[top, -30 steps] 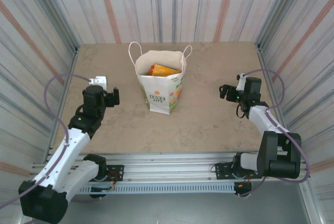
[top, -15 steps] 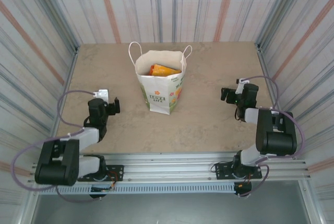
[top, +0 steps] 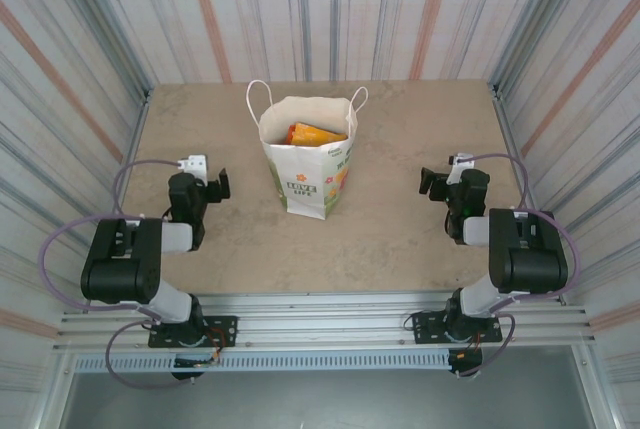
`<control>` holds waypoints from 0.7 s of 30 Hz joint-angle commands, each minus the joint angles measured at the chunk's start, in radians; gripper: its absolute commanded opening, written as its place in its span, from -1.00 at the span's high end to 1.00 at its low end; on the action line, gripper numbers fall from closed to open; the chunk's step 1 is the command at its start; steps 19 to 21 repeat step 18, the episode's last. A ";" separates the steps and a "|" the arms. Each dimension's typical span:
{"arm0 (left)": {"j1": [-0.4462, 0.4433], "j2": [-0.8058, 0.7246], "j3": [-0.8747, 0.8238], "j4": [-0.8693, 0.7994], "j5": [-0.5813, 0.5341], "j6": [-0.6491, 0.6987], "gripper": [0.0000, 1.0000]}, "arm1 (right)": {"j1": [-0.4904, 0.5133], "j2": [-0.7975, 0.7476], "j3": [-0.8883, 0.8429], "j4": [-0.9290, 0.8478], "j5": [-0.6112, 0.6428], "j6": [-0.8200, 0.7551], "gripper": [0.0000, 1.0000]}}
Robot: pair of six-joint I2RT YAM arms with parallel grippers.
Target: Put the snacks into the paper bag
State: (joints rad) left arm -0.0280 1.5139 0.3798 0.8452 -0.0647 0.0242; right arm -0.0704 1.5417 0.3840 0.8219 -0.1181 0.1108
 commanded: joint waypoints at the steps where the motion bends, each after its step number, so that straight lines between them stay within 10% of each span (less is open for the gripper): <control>1: -0.015 -0.005 0.016 -0.026 -0.035 0.020 -0.97 | 0.006 0.001 0.013 0.004 0.033 -0.024 -0.98; 21: -0.014 -0.007 0.016 -0.031 -0.034 0.019 -0.97 | 0.004 0.002 0.012 0.007 0.032 -0.024 -0.98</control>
